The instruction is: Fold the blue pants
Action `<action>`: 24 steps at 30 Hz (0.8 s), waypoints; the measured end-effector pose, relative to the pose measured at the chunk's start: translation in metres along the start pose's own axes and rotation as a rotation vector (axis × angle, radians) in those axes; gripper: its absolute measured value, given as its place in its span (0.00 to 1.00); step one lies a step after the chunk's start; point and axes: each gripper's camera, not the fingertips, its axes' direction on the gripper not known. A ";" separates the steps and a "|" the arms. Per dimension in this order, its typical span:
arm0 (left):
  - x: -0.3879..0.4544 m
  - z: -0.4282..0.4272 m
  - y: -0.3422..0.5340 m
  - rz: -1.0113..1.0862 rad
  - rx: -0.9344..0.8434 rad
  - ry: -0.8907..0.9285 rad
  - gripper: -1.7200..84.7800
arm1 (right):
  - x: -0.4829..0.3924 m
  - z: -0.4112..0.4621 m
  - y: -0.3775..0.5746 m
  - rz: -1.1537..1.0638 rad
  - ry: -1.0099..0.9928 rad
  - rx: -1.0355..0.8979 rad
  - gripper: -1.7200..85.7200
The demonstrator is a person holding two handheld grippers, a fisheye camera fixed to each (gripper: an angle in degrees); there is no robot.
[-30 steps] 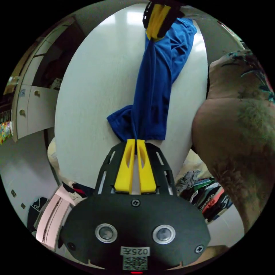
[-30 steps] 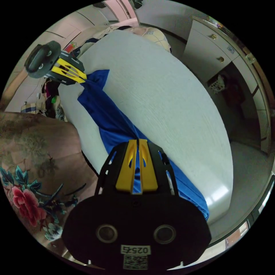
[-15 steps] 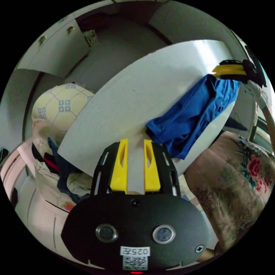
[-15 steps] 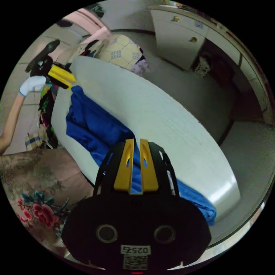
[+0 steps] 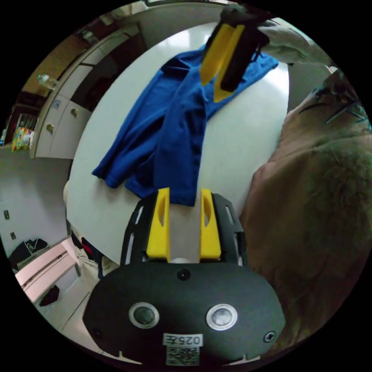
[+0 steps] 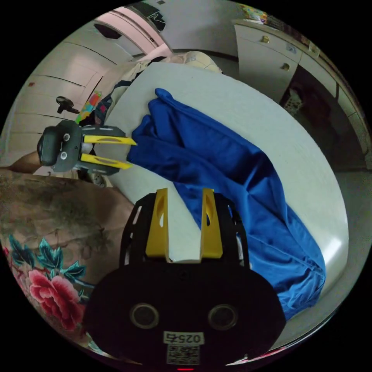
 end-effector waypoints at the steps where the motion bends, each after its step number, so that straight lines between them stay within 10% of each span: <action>1: 0.002 0.001 0.000 0.015 0.006 0.003 0.14 | -0.002 0.001 -0.001 -0.012 0.012 -0.001 0.16; 24: -0.194 -0.078 -0.034 -0.336 -0.032 0.345 0.02 | 0.022 -0.025 -0.033 -0.064 0.118 -0.038 0.02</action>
